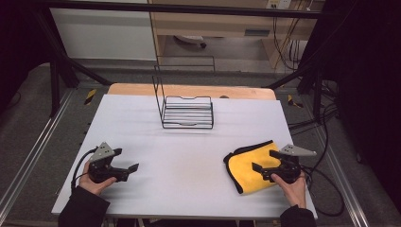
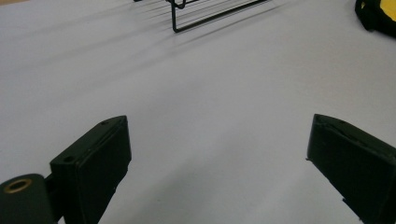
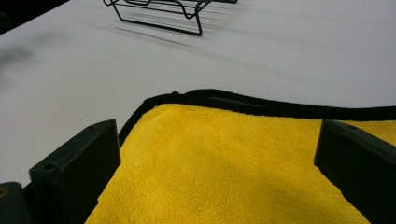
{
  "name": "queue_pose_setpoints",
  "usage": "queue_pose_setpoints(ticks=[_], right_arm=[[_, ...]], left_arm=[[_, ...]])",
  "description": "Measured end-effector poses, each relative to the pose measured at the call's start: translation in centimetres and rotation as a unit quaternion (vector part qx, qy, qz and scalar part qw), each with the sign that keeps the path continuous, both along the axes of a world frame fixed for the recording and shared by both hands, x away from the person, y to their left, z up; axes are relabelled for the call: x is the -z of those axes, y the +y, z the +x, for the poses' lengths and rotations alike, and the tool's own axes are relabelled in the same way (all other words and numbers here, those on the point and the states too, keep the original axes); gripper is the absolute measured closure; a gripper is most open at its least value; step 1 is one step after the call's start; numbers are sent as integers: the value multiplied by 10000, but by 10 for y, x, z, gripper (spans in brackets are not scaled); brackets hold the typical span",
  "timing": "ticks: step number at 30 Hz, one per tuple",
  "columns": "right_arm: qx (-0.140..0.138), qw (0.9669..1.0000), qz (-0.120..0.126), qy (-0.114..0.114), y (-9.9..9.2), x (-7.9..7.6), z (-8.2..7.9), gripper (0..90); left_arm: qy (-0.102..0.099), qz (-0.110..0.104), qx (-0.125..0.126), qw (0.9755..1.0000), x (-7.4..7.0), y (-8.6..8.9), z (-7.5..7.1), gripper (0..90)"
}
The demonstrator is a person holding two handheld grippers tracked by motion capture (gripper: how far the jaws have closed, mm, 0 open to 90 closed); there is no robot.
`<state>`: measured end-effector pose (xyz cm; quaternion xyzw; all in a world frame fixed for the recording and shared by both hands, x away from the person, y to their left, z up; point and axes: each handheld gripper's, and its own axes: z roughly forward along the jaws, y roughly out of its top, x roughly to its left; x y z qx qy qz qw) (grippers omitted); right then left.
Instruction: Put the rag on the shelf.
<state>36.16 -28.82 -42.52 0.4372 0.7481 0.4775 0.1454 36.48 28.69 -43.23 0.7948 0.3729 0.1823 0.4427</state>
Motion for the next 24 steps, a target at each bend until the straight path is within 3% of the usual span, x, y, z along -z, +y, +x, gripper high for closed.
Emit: queue_pose_setpoints(ticks=[10,19,24], right_arm=[[50,9999,-135,65,4,-1,-1,19],[71,9990,-434,25,22,-5,0,50],[51,9986,-488,175,35,-7,3,72]], left_arm=[[16,21,9,10000,1,0,-1,61],[-3,24,-7,10000,1,0,-1,62],[-7,77,7,10000,1,-1,-1,63]])
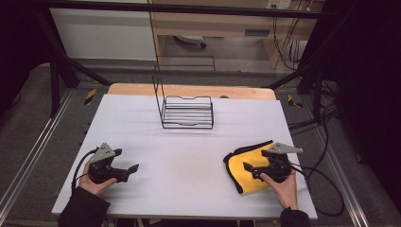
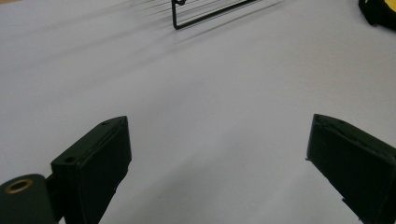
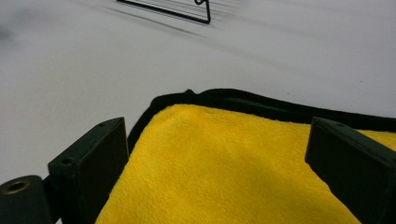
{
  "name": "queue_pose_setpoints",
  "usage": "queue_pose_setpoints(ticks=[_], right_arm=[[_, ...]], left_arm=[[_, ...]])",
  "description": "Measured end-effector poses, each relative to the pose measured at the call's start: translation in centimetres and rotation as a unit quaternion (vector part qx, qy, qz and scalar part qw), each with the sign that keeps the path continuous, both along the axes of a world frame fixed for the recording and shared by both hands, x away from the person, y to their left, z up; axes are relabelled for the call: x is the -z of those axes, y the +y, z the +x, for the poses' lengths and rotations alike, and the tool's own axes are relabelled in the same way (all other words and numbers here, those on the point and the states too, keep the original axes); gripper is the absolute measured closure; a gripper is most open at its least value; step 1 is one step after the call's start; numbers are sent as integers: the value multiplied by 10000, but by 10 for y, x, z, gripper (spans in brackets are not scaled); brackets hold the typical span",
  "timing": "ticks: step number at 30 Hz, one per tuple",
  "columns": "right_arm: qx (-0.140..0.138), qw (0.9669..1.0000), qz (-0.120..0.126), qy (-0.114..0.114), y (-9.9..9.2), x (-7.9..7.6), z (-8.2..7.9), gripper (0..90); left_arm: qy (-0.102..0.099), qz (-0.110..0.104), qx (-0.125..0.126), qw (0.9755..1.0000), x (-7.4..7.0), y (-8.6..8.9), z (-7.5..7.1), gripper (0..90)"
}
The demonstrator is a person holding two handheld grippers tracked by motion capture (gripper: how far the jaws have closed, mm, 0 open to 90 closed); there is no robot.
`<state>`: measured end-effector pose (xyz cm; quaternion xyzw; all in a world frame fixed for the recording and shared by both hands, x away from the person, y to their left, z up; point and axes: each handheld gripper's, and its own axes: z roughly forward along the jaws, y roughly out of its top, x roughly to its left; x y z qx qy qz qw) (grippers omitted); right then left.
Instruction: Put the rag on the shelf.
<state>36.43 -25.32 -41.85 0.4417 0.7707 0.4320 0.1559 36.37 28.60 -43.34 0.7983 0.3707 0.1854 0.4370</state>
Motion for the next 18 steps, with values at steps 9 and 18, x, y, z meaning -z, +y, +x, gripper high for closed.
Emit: queue_pose_setpoints(ticks=[9,18], right_arm=[[-130,9982,-519,253,39,7,9,235],[-53,9945,-1017,264,67,24,25,289]], left_arm=[[-8,59,-6,10000,0,-2,-1,69],[-12,119,7,9999,0,-2,-2,77]])
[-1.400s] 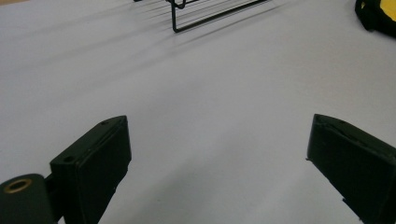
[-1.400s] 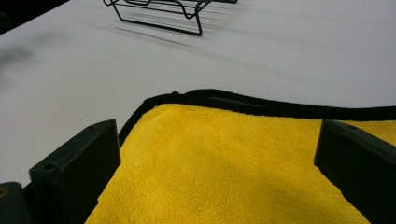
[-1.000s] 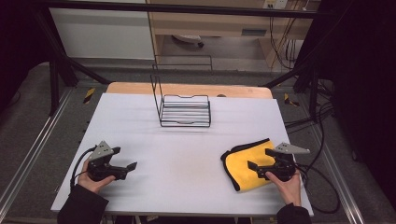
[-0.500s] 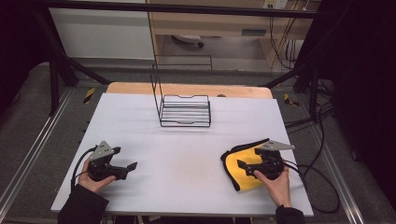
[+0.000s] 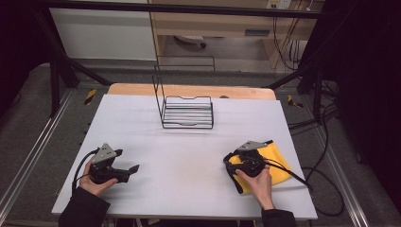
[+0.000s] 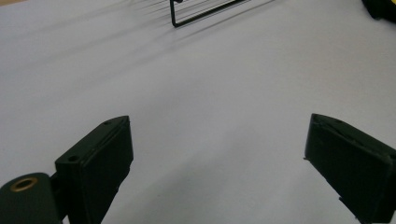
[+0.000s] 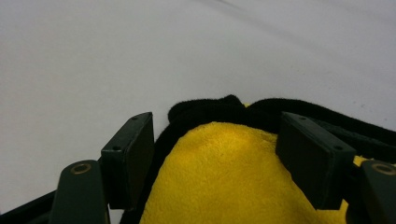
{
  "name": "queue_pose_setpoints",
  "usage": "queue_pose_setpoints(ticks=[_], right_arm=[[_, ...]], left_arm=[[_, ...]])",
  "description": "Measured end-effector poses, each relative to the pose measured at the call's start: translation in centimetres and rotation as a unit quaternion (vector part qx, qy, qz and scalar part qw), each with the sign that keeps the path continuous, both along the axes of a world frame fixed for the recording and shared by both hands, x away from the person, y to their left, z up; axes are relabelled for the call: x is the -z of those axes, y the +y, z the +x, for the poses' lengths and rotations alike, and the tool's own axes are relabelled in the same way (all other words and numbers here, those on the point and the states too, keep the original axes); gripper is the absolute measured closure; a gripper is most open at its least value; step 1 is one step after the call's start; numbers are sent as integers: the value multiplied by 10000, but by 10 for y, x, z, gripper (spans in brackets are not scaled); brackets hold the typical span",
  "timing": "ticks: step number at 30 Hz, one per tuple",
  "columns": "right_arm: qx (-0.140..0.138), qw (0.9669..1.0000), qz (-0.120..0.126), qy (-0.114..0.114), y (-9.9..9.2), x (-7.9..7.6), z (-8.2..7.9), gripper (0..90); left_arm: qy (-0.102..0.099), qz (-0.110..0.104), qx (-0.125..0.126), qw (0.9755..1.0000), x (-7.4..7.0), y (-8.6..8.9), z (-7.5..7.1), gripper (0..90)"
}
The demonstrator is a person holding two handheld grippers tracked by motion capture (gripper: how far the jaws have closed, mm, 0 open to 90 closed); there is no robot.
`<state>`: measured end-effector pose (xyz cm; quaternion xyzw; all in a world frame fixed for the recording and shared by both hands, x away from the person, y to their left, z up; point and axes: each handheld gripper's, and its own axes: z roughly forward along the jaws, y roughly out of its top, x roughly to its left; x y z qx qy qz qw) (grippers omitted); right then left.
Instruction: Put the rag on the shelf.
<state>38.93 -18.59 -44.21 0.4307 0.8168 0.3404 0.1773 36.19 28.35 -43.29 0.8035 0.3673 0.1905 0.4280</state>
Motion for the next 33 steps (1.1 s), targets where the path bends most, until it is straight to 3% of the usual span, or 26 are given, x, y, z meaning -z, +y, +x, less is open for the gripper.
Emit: queue_pose_setpoints(ticks=[8,16,21,27,33], right_arm=[[168,9991,-398,-51,9,5,2,382],[275,9971,-708,-7,5,2,2,629],[370,9960,-806,66,6,0,3,717],[471,9963,-708,112,5,-2,3,761],[367,9982,-476,24,0,-10,0,776]], left_arm=[[30,40,16,10000,1,-2,0,82],[47,25,-14,10000,1,0,0,86],[45,69,3,10000,1,-1,0,90],[51,68,-2,10000,1,0,0,92],[56,70,6,10000,1,-1,0,94]])
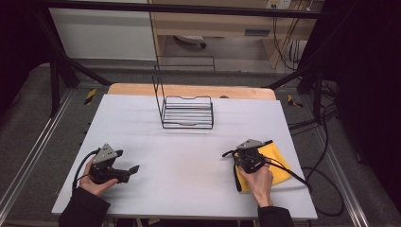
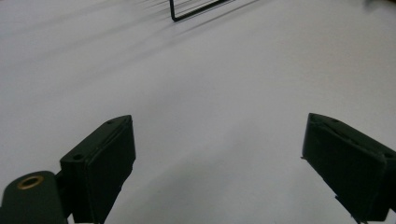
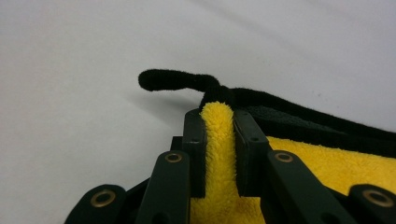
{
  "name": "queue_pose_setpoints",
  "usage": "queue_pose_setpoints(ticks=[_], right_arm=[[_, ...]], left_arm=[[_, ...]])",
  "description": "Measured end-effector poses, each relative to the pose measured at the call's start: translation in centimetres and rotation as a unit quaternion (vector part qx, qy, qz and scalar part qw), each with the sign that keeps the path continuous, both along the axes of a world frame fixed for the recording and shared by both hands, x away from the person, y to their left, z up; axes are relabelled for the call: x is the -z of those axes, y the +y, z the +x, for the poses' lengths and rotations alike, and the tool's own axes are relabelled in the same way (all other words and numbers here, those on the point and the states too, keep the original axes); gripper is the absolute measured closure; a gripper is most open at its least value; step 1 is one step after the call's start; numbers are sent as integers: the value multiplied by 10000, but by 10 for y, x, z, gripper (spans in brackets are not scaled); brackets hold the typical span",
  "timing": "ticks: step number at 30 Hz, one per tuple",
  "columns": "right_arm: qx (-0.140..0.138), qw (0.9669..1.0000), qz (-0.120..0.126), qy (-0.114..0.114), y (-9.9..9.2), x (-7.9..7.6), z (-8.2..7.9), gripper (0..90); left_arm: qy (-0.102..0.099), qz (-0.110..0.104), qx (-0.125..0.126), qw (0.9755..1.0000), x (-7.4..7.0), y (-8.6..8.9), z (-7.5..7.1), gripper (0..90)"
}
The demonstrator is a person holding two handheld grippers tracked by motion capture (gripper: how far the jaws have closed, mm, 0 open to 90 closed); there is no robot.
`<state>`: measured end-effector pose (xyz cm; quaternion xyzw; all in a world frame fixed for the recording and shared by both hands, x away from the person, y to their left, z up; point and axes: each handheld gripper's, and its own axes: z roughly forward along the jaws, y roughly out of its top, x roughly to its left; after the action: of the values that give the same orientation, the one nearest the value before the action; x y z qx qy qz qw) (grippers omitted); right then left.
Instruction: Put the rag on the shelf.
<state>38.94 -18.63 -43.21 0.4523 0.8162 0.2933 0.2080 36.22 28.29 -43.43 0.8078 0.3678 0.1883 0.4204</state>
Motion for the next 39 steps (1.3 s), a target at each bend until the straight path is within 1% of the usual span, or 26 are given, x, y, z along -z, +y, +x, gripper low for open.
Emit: queue_pose_setpoints(ticks=[2,4,7,8,10,12,14,16,18,24,26,30,32,36,39], right_arm=[[-98,9999,112,-17,-2,-3,-2,777],[-184,9994,276,-44,-2,-6,-4,778],[-364,9980,506,-70,-1,-10,-6,778],[-436,9975,542,-119,1,-12,-7,778],[-616,9959,644,-155,7,-15,-9,778],[-831,9932,799,-161,17,-18,-10,778],[-974,9917,823,-175,26,-19,-10,777],[-1188,9889,869,-186,39,-19,-10,777],[-1332,9872,866,-158,49,-19,-10,777],[-1660,9820,894,-120,81,-17,-9,776],[-1839,9783,949,-94,93,-17,-10,776],[-2110,9724,992,-56,114,-17,-12,775],[-2245,9697,960,-22,127,-16,-14,774],[-2495,9642,892,75,143,-12,-19,773],[-2727,9581,862,141,152,-7,-25,772]], left_arm=[[-1,-4,-8,10000,0,0,0,95],[-3,-2,-20,10000,0,0,0,95],[-2,0,-28,10000,0,0,0,95],[-2,3,-27,10000,0,0,0,96],[-8,8,-29,10000,0,0,0,96],[-11,7,-36,10000,0,0,0,96],[-13,5,-41,10000,-1,0,0,96],[-13,8,-47,10000,-1,0,0,96],[-24,9,-51,10000,-1,1,0,96],[-36,5,-102,9999,-2,2,0,95],[-37,-5,-116,9999,-3,3,0,92],[-34,12,-142,9999,-3,3,0,83],[-35,-1,-158,9999,-3,3,0,78],[-21,-24,-197,9998,-3,4,1,73],[-17,-33,-207,9998,-3,5,1,73]])
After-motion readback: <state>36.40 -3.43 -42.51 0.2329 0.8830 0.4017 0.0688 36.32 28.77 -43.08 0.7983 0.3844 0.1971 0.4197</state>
